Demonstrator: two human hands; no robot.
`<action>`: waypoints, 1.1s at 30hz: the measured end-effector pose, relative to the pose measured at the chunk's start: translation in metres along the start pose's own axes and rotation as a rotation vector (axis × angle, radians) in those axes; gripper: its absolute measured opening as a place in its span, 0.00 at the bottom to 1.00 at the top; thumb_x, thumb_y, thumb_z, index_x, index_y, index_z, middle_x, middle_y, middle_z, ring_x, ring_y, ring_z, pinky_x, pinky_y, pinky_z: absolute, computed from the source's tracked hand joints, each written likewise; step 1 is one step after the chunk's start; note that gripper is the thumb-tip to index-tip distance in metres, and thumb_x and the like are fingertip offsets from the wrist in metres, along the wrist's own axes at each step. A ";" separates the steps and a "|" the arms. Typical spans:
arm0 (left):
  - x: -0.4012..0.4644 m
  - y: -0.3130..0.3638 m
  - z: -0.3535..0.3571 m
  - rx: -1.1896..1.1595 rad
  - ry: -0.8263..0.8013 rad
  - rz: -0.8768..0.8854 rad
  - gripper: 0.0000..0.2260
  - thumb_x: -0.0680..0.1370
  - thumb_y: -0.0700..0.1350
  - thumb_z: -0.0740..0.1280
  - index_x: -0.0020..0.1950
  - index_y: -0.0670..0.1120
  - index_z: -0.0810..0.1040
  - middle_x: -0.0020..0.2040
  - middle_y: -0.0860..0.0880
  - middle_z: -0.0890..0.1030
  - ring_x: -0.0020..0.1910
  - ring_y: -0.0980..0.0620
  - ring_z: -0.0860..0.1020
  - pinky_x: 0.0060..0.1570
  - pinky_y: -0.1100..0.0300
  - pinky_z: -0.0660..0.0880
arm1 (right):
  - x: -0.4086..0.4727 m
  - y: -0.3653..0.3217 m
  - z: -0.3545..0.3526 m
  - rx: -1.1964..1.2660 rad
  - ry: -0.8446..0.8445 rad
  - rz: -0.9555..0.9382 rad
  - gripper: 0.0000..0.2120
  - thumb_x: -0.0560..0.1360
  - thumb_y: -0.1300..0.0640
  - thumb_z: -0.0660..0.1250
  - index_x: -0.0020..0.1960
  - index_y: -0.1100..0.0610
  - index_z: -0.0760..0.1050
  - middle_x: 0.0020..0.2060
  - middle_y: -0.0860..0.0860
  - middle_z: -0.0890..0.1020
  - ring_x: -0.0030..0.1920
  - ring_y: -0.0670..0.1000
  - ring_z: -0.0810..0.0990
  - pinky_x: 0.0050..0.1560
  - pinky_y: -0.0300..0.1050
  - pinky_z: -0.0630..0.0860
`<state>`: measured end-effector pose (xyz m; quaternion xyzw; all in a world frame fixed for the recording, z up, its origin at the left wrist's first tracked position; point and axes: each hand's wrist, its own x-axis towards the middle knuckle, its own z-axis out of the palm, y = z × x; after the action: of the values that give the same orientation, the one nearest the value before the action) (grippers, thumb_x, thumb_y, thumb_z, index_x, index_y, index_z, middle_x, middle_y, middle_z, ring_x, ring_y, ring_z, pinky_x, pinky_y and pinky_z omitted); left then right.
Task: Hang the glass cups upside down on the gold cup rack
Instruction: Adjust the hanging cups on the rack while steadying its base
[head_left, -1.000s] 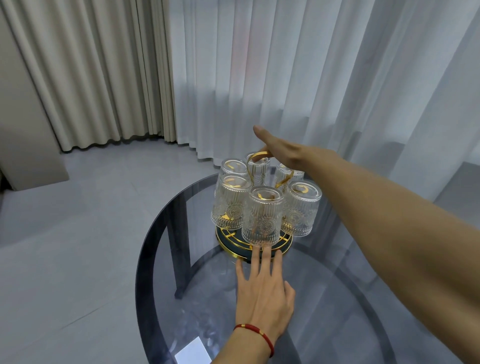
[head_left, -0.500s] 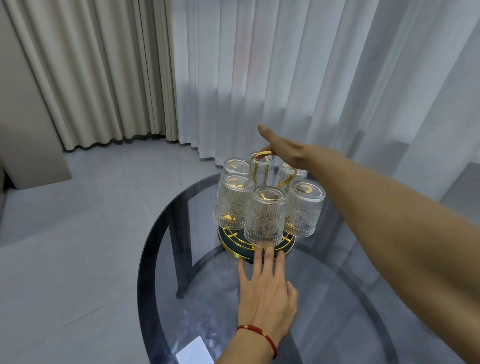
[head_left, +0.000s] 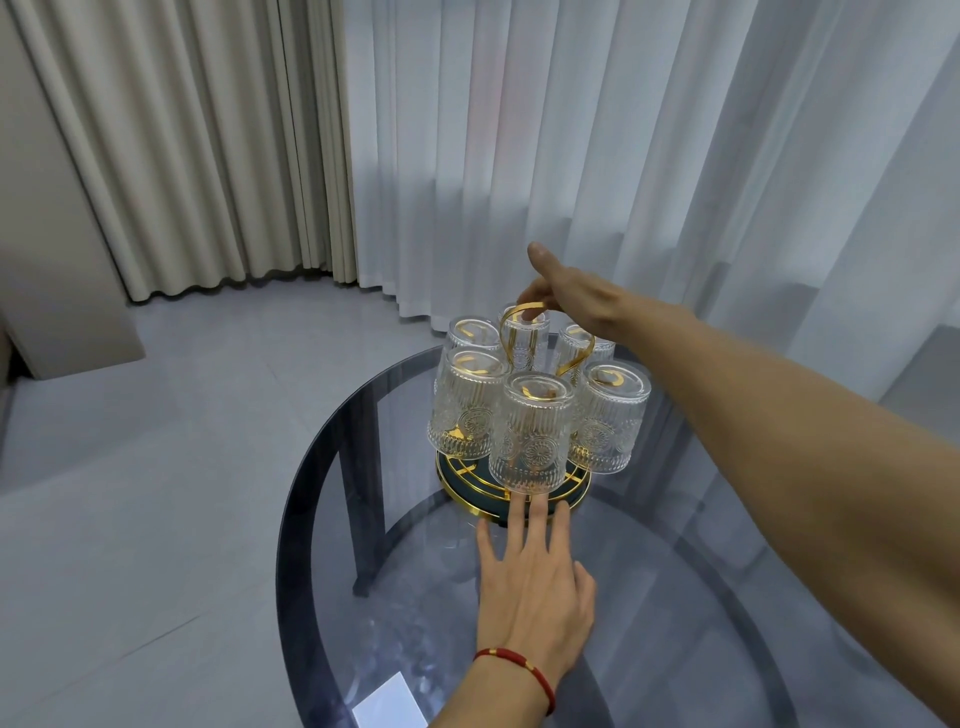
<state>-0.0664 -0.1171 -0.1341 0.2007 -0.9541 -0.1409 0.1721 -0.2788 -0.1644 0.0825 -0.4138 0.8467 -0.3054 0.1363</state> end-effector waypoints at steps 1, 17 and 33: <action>0.000 0.000 0.000 -0.002 0.007 0.002 0.27 0.78 0.53 0.56 0.77 0.49 0.64 0.79 0.45 0.63 0.79 0.43 0.56 0.72 0.32 0.57 | -0.001 0.000 0.000 -0.004 -0.002 0.009 0.45 0.79 0.27 0.38 0.64 0.57 0.81 0.60 0.53 0.85 0.69 0.56 0.75 0.75 0.62 0.61; 0.001 0.001 -0.003 -0.014 -0.016 -0.003 0.28 0.78 0.54 0.54 0.78 0.50 0.61 0.81 0.47 0.59 0.80 0.45 0.52 0.74 0.32 0.52 | -0.021 -0.041 0.005 -0.244 -0.058 -0.248 0.33 0.83 0.40 0.44 0.57 0.54 0.86 0.64 0.55 0.83 0.61 0.53 0.79 0.67 0.53 0.71; 0.000 0.002 0.000 -0.007 0.082 0.016 0.24 0.76 0.51 0.63 0.72 0.48 0.71 0.75 0.45 0.70 0.76 0.42 0.63 0.69 0.31 0.61 | -0.016 -0.063 0.016 -0.505 -0.274 -0.065 0.37 0.72 0.32 0.45 0.68 0.45 0.79 0.76 0.53 0.73 0.71 0.57 0.71 0.74 0.62 0.62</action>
<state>-0.0670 -0.1157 -0.1336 0.1979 -0.9474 -0.1344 0.2127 -0.2225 -0.1882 0.1089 -0.4992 0.8558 -0.0304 0.1322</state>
